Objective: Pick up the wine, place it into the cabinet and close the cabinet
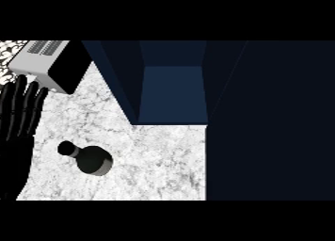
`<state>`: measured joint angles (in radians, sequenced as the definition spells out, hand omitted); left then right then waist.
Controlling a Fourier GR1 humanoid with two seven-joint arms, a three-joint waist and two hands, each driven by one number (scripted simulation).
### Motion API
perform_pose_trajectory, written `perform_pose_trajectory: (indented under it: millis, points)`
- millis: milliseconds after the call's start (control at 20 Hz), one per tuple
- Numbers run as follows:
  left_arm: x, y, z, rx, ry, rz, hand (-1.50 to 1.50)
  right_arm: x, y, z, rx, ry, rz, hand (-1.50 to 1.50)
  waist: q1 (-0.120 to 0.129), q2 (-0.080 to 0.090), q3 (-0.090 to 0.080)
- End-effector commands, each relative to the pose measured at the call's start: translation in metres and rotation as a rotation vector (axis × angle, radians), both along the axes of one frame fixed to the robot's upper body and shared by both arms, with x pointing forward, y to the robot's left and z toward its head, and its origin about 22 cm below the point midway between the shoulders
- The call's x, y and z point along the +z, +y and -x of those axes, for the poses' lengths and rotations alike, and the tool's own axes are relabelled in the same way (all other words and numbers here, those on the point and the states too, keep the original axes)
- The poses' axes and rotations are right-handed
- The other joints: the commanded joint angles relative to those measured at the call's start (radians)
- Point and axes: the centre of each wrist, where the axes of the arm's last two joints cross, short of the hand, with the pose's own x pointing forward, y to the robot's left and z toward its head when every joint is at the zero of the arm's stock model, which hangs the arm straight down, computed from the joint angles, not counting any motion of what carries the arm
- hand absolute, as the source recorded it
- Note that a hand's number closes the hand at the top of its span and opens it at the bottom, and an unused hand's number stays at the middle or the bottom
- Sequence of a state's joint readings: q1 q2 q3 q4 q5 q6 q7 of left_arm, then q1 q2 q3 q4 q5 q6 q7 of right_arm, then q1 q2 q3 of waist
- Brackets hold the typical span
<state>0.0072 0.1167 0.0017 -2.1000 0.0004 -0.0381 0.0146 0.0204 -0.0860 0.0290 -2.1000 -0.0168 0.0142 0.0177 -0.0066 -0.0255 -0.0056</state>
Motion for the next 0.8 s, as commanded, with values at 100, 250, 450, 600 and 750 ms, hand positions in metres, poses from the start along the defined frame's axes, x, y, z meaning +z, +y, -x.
perform_pose_trajectory:
  millis: [100,250,450,600,750]
  points:
    - [-0.002,-0.033,0.004,0.024,-0.087,-0.037,-1.50,0.007,-0.010,0.017,-0.045,-0.031,0.021,-1.50,0.003,0.024,0.006]
    - [-0.007,-0.033,0.030,0.029,-0.139,-0.073,-1.50,0.009,-0.003,0.046,-0.025,-0.015,0.025,-1.50,0.004,0.023,0.006]
    - [-0.005,-0.063,0.027,-0.128,0.063,0.230,-1.50,0.019,0.010,0.050,0.259,0.084,-0.006,-1.50,-0.002,0.022,0.005]
    - [-0.004,-0.074,0.037,-0.117,0.073,0.261,-1.50,0.020,0.009,0.040,0.251,0.076,0.001,-1.50,0.007,0.025,0.006]
    - [0.009,-0.102,0.068,-0.123,0.049,0.253,-1.50,0.047,0.013,0.066,0.258,0.085,-0.016,-1.50,0.008,0.022,0.006]
